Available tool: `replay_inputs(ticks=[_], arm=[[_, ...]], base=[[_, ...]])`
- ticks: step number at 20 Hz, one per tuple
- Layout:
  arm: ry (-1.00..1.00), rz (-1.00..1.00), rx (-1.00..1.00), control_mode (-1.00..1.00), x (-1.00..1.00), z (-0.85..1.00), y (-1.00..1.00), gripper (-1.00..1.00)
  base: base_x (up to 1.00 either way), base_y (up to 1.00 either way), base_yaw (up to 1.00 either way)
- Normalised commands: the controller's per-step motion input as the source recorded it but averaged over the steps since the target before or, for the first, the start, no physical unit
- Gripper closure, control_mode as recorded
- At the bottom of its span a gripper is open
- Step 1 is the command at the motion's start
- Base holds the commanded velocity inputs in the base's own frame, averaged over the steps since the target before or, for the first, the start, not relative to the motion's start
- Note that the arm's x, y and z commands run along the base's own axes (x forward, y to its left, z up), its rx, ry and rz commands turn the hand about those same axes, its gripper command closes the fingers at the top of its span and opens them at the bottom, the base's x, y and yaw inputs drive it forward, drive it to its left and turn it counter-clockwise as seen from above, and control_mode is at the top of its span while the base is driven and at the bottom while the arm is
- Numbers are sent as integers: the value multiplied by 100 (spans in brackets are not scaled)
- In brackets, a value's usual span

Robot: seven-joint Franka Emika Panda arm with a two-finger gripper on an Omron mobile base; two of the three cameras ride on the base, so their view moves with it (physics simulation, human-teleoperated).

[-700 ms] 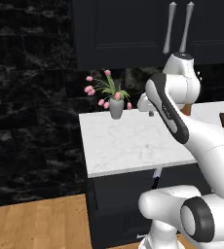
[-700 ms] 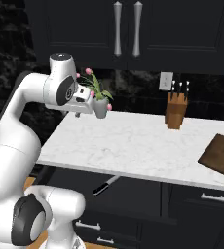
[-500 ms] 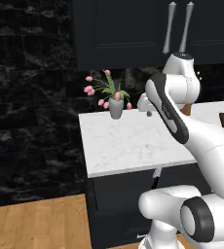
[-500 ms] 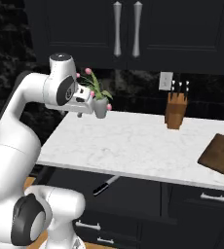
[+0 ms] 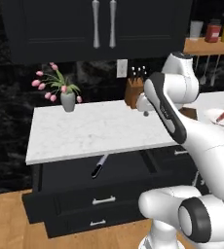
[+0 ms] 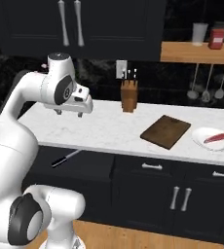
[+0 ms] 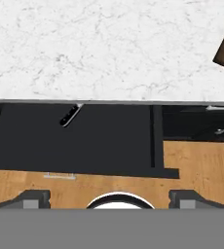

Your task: Pick up the knife from the drawer and place it on the cutting board. Then place the meat from the plate to the cutting board.

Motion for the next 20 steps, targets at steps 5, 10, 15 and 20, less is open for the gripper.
replay_inputs(ticks=[5, 10, 15, 20], arm=[[0, 0, 0, 100, 0, 0, 0, -100], [0, 0, 0, 100, 0, 0, 0, -100], [0, 0, 0, 100, 0, 0, 0, -100], [0, 0, 0, 100, 0, 0, 0, -100]], base=[[23, -100, -1], [44, -100, 0], [68, -57, 1], [50, -1, 0]])
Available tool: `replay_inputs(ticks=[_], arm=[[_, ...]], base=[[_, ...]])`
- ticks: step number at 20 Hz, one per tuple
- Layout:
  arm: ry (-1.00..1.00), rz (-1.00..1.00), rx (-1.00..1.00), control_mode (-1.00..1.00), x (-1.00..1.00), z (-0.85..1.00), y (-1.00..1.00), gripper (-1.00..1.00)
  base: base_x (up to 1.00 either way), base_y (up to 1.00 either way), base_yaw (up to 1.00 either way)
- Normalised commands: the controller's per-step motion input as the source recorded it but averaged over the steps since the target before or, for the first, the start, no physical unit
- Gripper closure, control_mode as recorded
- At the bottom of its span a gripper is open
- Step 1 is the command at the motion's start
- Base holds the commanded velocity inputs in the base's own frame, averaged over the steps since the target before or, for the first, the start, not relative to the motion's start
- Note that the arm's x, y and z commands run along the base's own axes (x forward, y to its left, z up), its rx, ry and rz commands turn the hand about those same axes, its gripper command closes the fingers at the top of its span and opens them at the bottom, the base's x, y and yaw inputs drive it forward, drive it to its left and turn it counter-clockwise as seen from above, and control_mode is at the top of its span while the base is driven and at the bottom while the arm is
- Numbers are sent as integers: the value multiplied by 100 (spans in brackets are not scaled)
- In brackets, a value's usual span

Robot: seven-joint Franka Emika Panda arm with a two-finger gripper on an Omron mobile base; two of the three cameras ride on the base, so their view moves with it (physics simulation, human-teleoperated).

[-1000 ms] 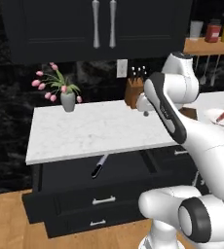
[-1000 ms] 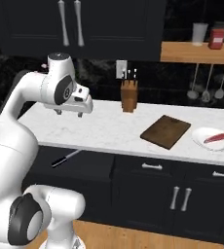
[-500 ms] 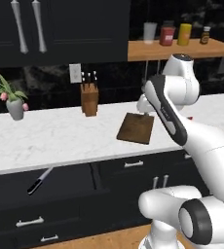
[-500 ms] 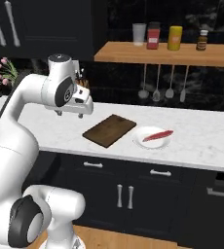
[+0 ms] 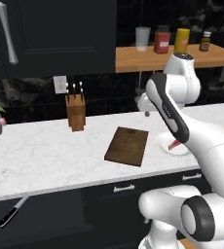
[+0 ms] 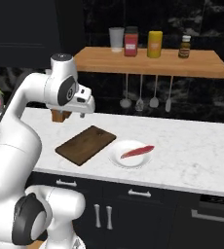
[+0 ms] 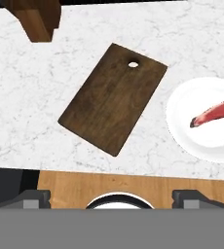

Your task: Pick up the knife from the drawer and place it on the cutting board. Then place the meat from the plate to the cutting board.

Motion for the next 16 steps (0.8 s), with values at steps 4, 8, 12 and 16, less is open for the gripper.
replay_inputs(ticks=[4, 8, 12, 16], arm=[[0, 0, 0, 100, 0, 0, 0, -100], [0, 0, 0, 100, 0, 0, 0, -100], [0, 0, 0, 100, 0, 0, 0, -100], [0, 0, 0, 100, 0, 0, 0, -100]], base=[[0, 7, 0], [1, 16, 0], [15, 8, 0], [29, 35, 0]])
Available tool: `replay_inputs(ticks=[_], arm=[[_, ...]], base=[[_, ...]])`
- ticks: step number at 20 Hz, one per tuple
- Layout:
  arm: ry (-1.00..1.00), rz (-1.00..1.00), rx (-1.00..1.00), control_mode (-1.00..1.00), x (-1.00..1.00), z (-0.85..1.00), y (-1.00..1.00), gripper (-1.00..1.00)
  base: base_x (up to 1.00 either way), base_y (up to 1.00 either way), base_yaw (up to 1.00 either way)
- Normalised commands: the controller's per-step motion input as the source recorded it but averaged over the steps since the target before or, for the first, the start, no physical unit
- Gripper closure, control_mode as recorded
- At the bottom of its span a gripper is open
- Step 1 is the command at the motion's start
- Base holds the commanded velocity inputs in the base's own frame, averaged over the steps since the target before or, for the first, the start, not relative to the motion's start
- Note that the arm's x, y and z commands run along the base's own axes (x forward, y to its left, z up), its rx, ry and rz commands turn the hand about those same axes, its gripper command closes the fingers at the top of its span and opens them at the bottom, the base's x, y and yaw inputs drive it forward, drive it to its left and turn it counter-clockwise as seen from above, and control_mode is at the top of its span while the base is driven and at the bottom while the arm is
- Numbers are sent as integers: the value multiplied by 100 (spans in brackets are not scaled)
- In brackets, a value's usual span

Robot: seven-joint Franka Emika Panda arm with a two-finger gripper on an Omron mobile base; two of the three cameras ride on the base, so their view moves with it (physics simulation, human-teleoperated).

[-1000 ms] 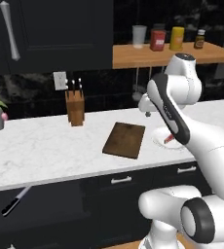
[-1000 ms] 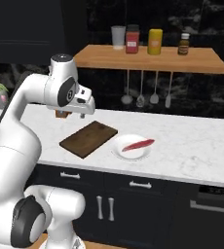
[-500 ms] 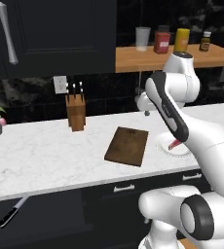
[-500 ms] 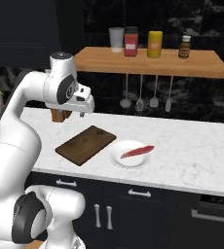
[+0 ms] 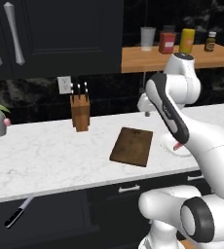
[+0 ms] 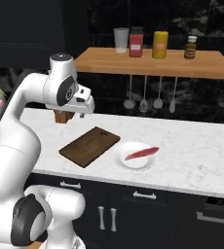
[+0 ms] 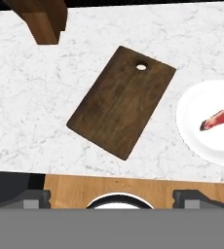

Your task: Pick up the knife from the drawer and place it on the cutting board. Then place the meat from the plate to the cutting board.

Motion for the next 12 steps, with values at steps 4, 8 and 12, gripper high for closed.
replay_inputs(ticks=[4, 8, 12], arm=[[0, 0, 0, 100, 0, 0, 0, -100], [0, 0, 0, 100, 0, 0, 0, -100], [0, 0, 0, 100, 0, 0, 0, -100]], base=[[13, 1, 0], [4, 0, 3], [0, 0, 0]])
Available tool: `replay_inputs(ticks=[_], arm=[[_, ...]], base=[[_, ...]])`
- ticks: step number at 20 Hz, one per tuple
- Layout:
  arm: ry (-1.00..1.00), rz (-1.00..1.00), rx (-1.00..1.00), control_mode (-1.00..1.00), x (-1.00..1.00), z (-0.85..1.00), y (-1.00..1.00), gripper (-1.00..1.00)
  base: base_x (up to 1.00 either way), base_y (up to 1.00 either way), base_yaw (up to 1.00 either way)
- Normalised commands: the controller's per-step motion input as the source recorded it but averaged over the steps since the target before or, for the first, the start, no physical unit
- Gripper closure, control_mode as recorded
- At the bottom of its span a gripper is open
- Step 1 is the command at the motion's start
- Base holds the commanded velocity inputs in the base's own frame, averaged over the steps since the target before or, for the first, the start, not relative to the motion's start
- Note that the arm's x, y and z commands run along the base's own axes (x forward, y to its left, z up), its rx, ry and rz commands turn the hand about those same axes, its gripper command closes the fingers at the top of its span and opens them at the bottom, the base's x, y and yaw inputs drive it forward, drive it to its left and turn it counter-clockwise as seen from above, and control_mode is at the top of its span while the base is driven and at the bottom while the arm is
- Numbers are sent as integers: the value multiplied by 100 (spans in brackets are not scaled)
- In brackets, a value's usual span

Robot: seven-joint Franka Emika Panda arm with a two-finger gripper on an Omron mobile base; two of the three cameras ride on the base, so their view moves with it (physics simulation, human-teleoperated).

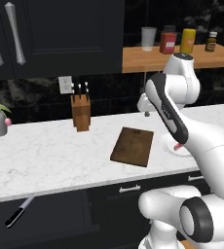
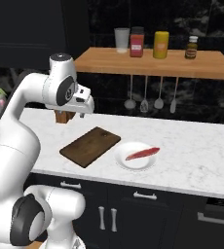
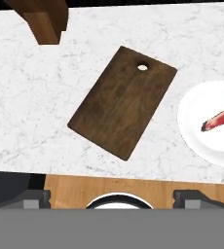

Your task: Pick up the knife from the drawer and place it on the cutting board. Then place the meat from the plate to the cutting board.

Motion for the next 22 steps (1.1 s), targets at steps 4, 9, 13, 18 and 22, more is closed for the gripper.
replay_inputs(ticks=[4, 9, 13, 18, 22], arm=[[0, 0, 0, 100, 0, 0, 0, -100], [0, 0, 1, -100, -24, -11, 2, -100], [0, -1, 3, -100, -97, -69, 78, -100], [6, -4, 0, -100, -95, -75, 100, -100], [18, -4, 0, -100, -75, -89, 100, -100]], base=[[0, 0, 0], [0, 0, 0], [0, 0, 0], [0, 0, 0], [0, 0, 0]])
